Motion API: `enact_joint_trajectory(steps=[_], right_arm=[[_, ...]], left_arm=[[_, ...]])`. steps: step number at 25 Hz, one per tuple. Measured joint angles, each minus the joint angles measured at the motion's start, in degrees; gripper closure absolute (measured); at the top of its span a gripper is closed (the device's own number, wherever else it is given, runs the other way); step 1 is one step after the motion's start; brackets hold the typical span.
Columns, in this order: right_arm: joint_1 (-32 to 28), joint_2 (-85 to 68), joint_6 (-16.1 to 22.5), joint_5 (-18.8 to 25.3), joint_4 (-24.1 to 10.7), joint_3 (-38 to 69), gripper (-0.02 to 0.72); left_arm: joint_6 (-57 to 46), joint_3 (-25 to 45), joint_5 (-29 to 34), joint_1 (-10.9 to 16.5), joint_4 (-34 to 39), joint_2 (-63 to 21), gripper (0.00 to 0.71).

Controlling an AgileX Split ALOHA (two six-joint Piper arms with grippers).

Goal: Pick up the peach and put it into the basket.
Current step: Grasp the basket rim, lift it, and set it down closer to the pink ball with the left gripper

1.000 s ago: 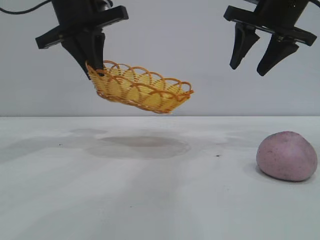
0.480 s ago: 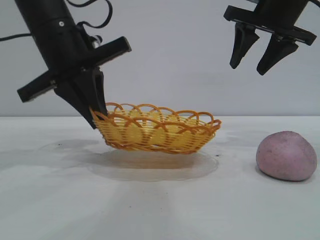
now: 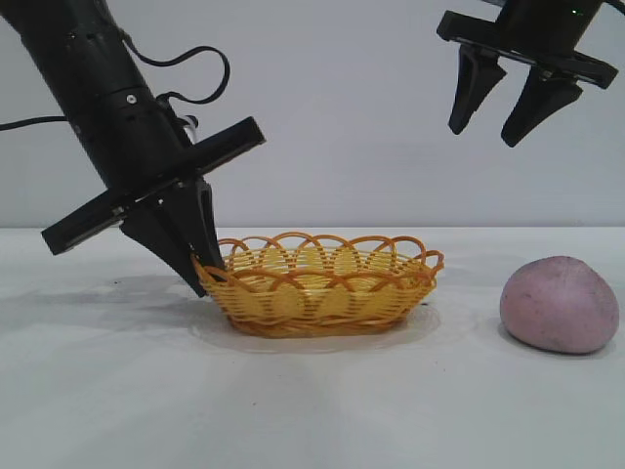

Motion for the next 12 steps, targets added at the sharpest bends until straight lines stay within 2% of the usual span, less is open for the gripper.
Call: enact_joint_trajectory(steps=[8,9,12], right_arm=[[0.00,0.00,0.00,0.00,0.00,0.00,0.260],[0.00,0.00,0.00,0.00,0.00,0.00,0.260],[0.00,0.00,0.00,0.00,0.00,0.00,0.260]], left_arm=[[0.51,0.00,1.94,0.00,0.00,0.00,0.196],[1.26,0.00,2.57,0.00,0.00,0.00,0.173],[3.02,0.00,3.94,0.00,1.13,-1.63,0.180]])
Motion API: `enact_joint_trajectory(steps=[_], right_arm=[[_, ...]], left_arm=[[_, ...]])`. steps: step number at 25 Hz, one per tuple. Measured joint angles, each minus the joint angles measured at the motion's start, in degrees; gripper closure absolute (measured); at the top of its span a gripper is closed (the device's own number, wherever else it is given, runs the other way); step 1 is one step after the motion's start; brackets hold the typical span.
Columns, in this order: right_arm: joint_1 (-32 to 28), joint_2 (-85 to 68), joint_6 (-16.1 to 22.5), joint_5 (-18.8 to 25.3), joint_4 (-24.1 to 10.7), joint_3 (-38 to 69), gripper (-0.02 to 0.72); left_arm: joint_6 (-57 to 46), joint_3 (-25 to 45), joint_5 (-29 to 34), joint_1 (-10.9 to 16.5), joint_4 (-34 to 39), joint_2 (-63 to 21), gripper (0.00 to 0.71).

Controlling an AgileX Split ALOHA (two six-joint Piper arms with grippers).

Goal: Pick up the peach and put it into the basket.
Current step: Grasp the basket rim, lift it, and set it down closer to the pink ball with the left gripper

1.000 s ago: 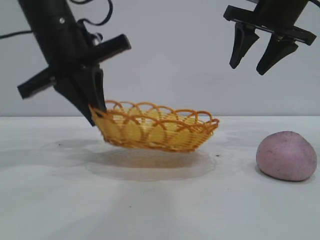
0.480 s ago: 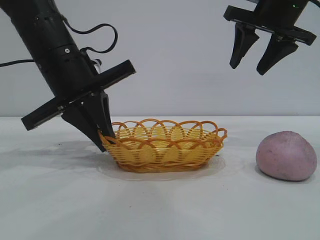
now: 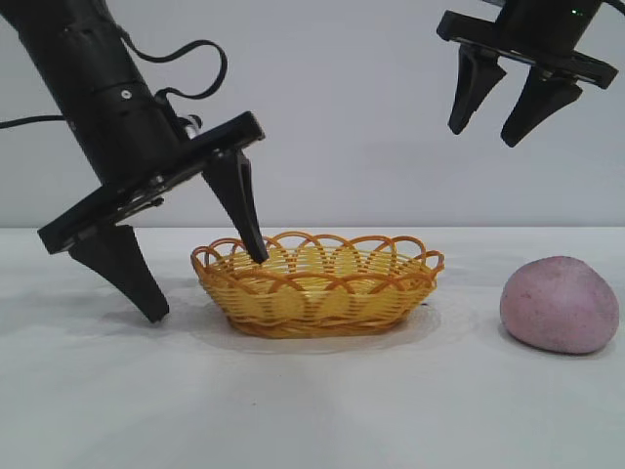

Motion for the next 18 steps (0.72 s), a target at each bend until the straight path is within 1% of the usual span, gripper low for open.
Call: enact_joint_trajectory(steps=[4,7,12,14,15,18], right_arm=[[0.00,0.00,0.00,0.00,0.00,0.00,0.260],[0.00,0.00,0.00,0.00,0.00,0.00,0.260],[0.00,0.00,0.00,0.45,0.00,0.00,0.260],[0.00,0.00,0.00,0.58,0.00,0.00,0.260],[0.00,0.00,0.00,0.58,0.00,0.00,0.260],[0.00,0.00,0.00,0.80,0.00,0.00,0.260]], left_arm=[[0.36,0.00,0.32,0.00,5.71,-4.54,0.180],[0.08,0.00,-0.04,0.00,12.40,-7.85,0.180],[-2.34,0.00,-0.73,0.00,26.43,-10.77,0.180],[-3.12,-0.21,-0.64,0.83,30.28,-10.88,0.180],[-3.24,-0.21,-0.64,1.69,31.14,-10.88,0.180],[-3.35,-0.39,-0.75,5.44,32.25,-10.88,0.180]])
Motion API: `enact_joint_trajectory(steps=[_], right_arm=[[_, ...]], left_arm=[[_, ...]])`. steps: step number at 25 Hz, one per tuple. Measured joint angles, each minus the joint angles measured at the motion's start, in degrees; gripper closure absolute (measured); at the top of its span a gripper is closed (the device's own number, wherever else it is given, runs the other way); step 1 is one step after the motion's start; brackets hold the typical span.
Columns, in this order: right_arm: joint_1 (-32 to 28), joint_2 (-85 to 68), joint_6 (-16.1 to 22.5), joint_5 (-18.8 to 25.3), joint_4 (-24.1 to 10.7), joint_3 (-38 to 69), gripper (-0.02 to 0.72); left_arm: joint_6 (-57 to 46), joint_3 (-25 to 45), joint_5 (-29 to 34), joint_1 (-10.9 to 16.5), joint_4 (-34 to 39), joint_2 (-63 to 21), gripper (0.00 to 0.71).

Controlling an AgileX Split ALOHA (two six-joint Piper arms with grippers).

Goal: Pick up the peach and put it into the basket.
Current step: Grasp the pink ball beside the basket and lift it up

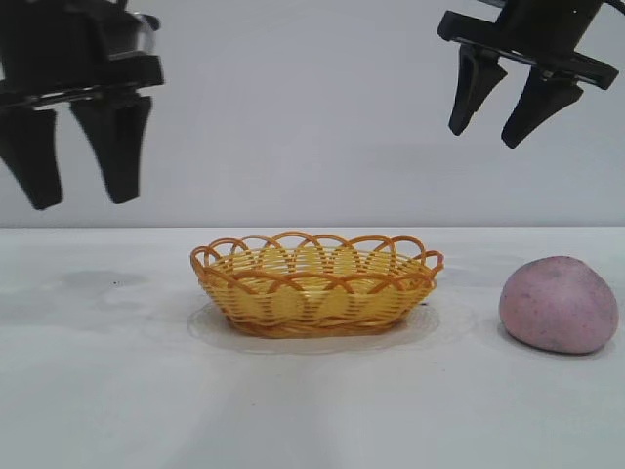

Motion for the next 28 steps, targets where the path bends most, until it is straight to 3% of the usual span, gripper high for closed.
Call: enact_joint_trajectory(steps=[7,11,15,19,28], right_arm=[[0.00,0.00,0.00,0.60,0.00,0.00,0.260],[0.00,0.00,0.00,1.25,0.00,0.00,0.260],[0.00,0.00,0.00,2.07,-0.18,0.00,0.260],[0.00,0.00,0.00,2.60,-0.88,0.00,0.260],[0.00,0.00,0.00,2.60,-1.25,0.00,0.260]], left_arm=[[-0.13,-0.05,2.76,10.83,1.94,0.00,0.180],[-0.33,-0.05,7.78,14.57,5.02,-0.51,0.180],[-1.74,1.90,9.46,15.47,5.95,-4.74,0.180],[-3.05,6.62,9.46,15.47,5.95,-14.37,0.180],[-5.09,23.73,9.19,15.47,5.95,-47.13,0.180]])
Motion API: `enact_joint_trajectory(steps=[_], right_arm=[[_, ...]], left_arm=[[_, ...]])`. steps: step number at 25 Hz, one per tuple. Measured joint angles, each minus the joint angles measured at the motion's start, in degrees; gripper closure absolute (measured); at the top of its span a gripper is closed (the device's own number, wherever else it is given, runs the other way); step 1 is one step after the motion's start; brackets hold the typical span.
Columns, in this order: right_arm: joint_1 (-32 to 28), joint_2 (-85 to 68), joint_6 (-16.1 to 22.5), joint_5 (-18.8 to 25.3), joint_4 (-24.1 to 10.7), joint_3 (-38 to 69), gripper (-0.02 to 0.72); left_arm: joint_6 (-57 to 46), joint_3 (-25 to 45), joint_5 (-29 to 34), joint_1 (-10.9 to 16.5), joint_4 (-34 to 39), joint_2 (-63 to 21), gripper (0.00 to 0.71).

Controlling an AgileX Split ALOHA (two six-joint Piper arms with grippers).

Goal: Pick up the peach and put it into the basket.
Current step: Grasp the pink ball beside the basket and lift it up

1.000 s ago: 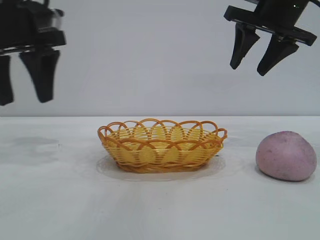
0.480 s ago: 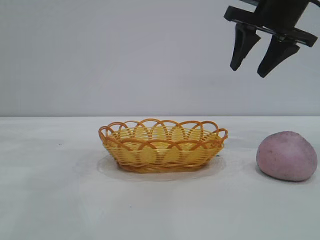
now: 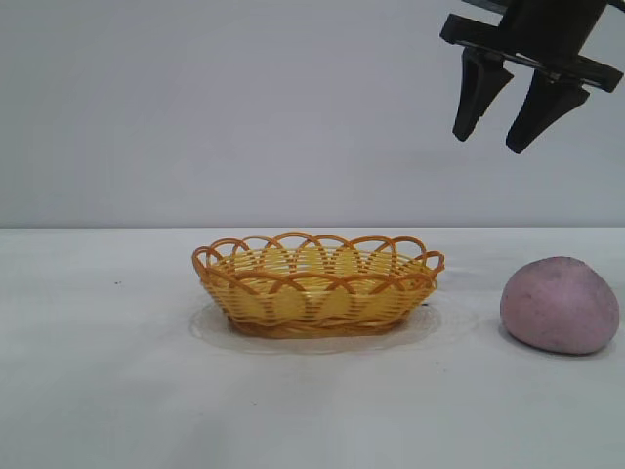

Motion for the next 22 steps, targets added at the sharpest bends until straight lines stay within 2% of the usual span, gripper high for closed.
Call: enact_joint_trajectory(steps=[13,15,18,22], right_arm=[[0.00,0.09,0.00,0.00,0.00,0.00,0.260],[0.00,0.09,-0.03,0.00,-0.25,-0.12,0.260],[0.00,-0.02,-0.40,0.65,-0.25,-0.12,0.260],[0.00,-0.02,-1.10,1.30,-0.46,-0.12,0.260]], left_arm=[[-0.83,16.02,0.61,0.00,0.00,-58.11,0.180],[-0.83,17.24,1.97,0.00,0.10,-60.63,0.180],[-0.83,19.25,5.88,0.00,-0.02,-59.24,0.180],[-0.83,22.69,6.35,0.00,-0.02,-58.63,0.180]])
